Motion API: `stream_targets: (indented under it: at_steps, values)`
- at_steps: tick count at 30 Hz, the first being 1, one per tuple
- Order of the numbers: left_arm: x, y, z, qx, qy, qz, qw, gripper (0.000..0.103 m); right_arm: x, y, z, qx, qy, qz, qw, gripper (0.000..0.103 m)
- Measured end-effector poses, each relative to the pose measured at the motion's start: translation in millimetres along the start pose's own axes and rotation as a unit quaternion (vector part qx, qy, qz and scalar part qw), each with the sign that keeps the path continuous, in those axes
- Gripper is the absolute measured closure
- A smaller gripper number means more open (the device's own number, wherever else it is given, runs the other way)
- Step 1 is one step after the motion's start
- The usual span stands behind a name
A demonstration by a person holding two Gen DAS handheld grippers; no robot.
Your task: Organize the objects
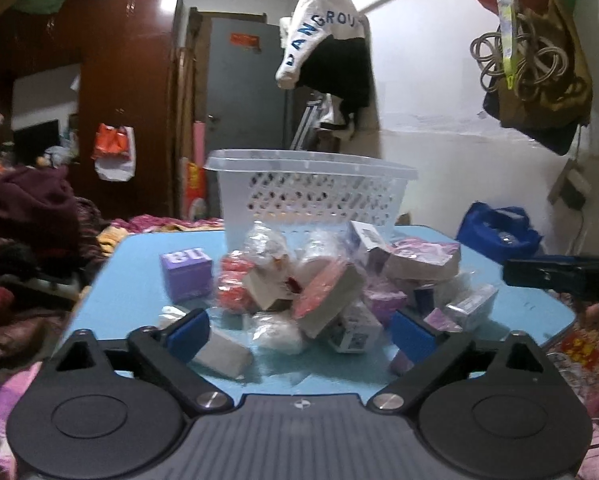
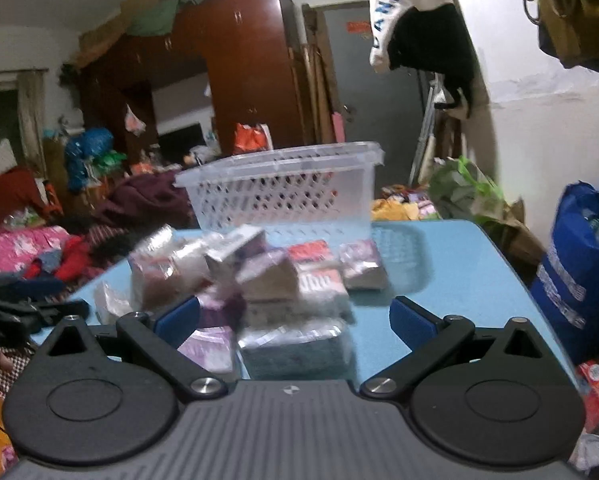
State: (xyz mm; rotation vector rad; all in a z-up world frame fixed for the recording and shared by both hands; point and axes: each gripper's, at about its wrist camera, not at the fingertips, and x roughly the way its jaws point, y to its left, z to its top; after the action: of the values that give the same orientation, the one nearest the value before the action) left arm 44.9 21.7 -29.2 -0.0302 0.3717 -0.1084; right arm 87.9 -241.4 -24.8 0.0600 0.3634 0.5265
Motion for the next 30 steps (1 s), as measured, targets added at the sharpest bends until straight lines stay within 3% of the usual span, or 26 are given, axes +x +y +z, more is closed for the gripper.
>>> stream_targets:
  at_steps: [4, 9, 11, 13, 16, 24, 30]
  values:
    - [20, -11, 1, 0.026, 0.007, -0.01, 0.9996, 0.02, 15, 14, 8, -0.051, -0.011, 0.018, 0.998, 0.005]
    - [36, -23, 4, 0.057, -0.007, -0.008, 0.9983, 0.02, 44, 17, 12, -0.066, 0.019, 0.017, 0.997, 0.009]
    - [45, -26, 4, 0.069, -0.001, -0.004, 0.9976, 0.024, 53, 16, 13, -0.063, 0.03, 0.016, 0.997, 0.02]
    - [53, -26, 4, 0.073, 0.007, -0.001, 0.9973, 0.036, 59, 14, 13, -0.059, 0.041, 0.022, 0.997, 0.026]
    - [61, -27, 2, 0.078, 0.014, 0.0, 0.9969, 0.059, 62, 16, 10, -0.063, 0.058, 0.031, 0.996, 0.05]
    - [45, -19, 10, 0.069, -0.024, -0.003, 0.9973, 0.067, 38, 9, 17, -0.051, 0.02, 0.039, 0.998, 0.051]
    - [33, -8, 40, 0.042, -0.076, -0.039, 0.9955, 0.068, 21, 0, 41, -0.026, -0.041, 0.038, 0.998, 0.051]
